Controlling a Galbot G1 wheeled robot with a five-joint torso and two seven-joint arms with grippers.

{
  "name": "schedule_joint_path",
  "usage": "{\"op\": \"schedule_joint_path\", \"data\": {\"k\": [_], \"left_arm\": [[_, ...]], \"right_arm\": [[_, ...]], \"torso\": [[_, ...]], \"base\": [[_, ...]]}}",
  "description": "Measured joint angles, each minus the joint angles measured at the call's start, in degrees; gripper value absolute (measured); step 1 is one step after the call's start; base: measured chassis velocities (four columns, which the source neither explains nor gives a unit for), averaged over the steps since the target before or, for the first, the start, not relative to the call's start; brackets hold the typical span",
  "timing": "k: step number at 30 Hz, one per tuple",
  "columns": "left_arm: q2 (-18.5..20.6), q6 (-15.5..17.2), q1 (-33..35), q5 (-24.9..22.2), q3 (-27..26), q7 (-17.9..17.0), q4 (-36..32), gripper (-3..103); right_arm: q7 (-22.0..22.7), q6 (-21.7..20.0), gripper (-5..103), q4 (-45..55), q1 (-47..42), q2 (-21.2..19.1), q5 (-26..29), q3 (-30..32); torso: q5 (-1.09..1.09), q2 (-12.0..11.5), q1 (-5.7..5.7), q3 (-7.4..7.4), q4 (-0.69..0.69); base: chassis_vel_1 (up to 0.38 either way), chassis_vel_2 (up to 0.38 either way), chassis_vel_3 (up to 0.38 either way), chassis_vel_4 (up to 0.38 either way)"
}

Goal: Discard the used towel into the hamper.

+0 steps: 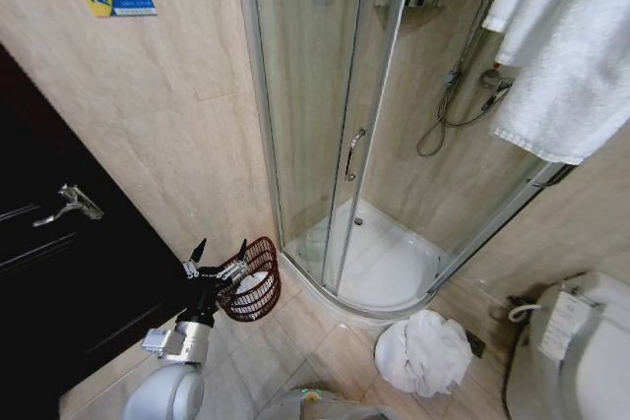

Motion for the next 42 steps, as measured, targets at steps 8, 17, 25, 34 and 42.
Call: {"op": "schedule_joint_path", "data": {"k": [8, 17, 25, 34, 42], "left_arm": [[0.00, 0.00, 0.00, 0.00, 0.00, 0.00, 0.00, 100], [0.00, 0.00, 0.00, 0.00, 0.00, 0.00, 0.00, 100], [0.00, 0.00, 0.00, 0.00, 0.00, 0.00, 0.00, 100], [0.00, 0.00, 0.00, 0.00, 0.00, 0.00, 0.00, 100], [0.00, 0.00, 0.00, 0.00, 0.00, 0.00, 0.00, 100]], "right_arm": [[-0.27, 0.04, 100, -6.54, -2.28, -4.21, 1.77, 1.08], [-0.35, -1.24, 100, -3.64, -2.36, -3.21, 12.57, -1.11], [-0.23, -2.12, 102, -2.59, -2.40, -1.99, 16.02, -1.57], [0.14, -3.07, 77, -2.66, -2.52, -1.71, 19.23, -1.88], [-0.37, -3.15, 43, -1.48, -2.42, -1.04, 21.20, -2.76]], "torso": [[0.02, 0.00, 0.00, 0.01, 0.01], [0.02, 0.00, 0.00, 0.01, 0.02], [0.02, 0.00, 0.00, 0.01, 0.01], [0.02, 0.00, 0.00, 0.01, 0.01], [0.02, 0.00, 0.00, 0.01, 0.01]], "base": [[0.000, 0.000, 0.000, 0.000], [0.000, 0.000, 0.000, 0.000], [0.000, 0.000, 0.000, 0.000], [0.000, 0.000, 0.000, 0.000], [0.000, 0.000, 0.000, 0.000]]}}
